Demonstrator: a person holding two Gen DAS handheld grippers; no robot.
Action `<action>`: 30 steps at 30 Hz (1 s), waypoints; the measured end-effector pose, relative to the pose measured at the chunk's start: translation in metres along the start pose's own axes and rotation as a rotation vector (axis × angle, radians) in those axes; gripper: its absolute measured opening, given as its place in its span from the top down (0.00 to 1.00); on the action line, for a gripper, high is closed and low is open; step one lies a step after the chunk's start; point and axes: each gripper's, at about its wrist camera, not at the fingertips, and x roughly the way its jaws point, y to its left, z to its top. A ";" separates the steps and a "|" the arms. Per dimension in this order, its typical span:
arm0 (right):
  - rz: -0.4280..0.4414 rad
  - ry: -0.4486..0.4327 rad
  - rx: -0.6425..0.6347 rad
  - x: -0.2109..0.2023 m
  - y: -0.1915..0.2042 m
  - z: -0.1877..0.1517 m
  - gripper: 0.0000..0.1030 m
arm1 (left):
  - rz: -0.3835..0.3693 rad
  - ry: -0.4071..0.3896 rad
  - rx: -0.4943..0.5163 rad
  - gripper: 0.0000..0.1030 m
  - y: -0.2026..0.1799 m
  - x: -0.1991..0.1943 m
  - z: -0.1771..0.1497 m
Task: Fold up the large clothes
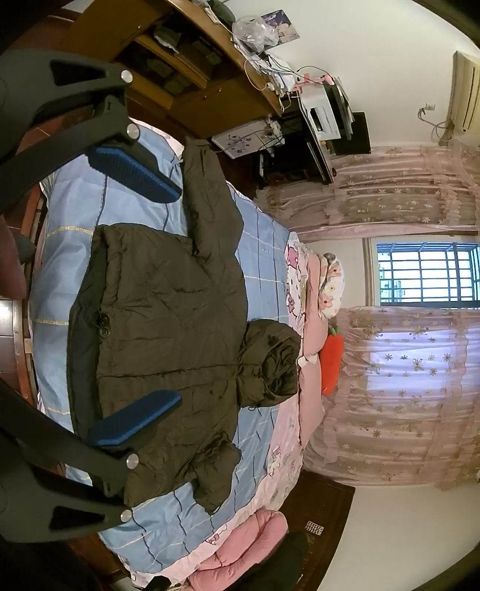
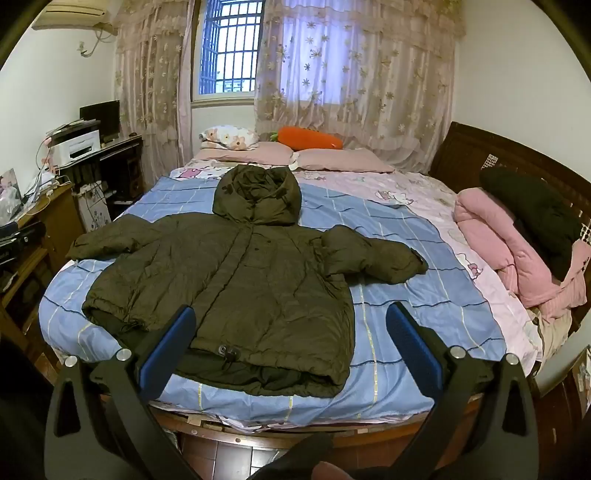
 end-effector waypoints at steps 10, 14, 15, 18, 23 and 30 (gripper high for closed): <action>-0.001 -0.003 0.000 -0.001 -0.002 0.000 0.01 | 0.001 -0.002 0.002 0.02 0.000 0.000 0.000; -0.003 0.000 -0.006 0.000 0.000 0.000 0.01 | 0.001 -0.001 0.003 0.02 0.000 0.000 0.000; -0.004 0.000 -0.006 0.000 0.000 0.000 0.01 | 0.001 -0.001 0.003 0.02 0.000 0.000 0.000; -0.002 0.001 -0.006 0.000 0.000 0.000 0.01 | 0.002 -0.002 0.004 0.02 0.000 0.000 0.000; -0.003 0.001 -0.006 0.000 -0.001 0.000 0.01 | 0.003 -0.001 0.004 0.02 0.000 0.000 0.000; -0.004 0.002 -0.006 0.000 -0.001 0.000 0.01 | 0.003 0.000 0.005 0.02 0.000 0.000 0.000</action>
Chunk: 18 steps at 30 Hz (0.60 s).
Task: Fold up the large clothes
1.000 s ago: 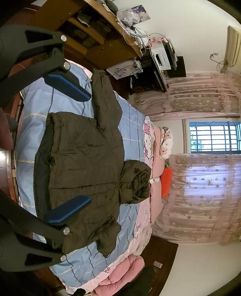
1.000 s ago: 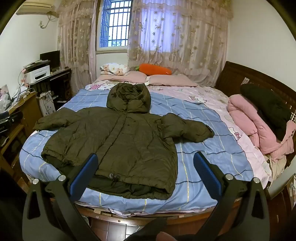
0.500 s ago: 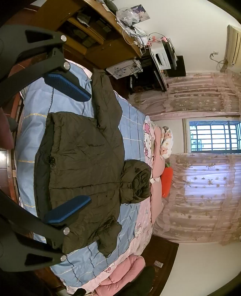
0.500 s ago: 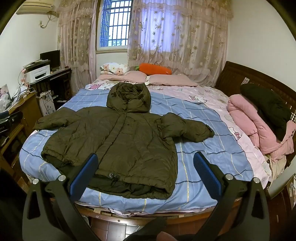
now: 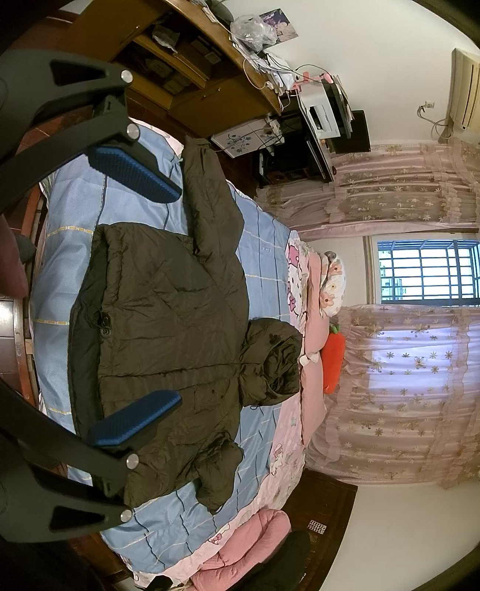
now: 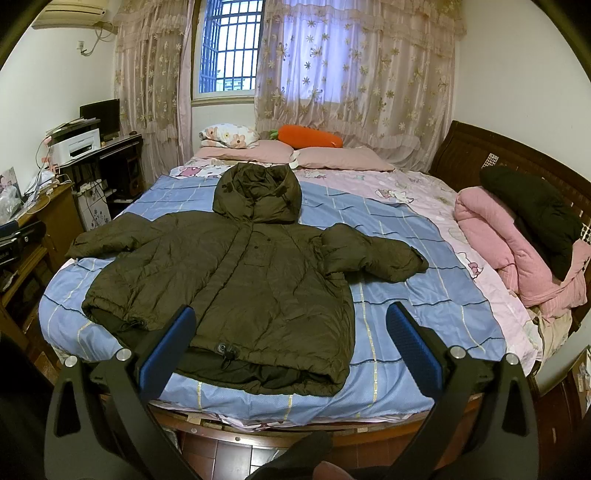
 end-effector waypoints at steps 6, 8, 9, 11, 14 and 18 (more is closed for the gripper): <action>0.000 0.001 0.000 -0.001 -0.001 0.000 0.01 | -0.001 0.000 0.000 0.02 0.000 0.000 0.000; 0.000 0.001 0.000 -0.001 -0.001 0.000 0.01 | 0.000 0.000 0.000 0.02 0.000 0.000 0.000; 0.000 0.000 0.000 -0.001 -0.001 0.000 0.01 | -0.001 0.000 0.000 0.02 0.000 0.000 0.000; 0.000 0.001 0.000 -0.001 -0.001 0.000 0.01 | -0.001 0.000 0.000 0.02 0.000 0.000 0.000; 0.000 0.001 -0.001 -0.001 -0.001 0.000 0.01 | -0.001 0.000 -0.001 0.02 0.000 0.000 0.000; 0.000 0.002 0.000 -0.001 -0.002 0.001 0.01 | -0.001 0.000 0.000 0.02 0.000 0.000 0.000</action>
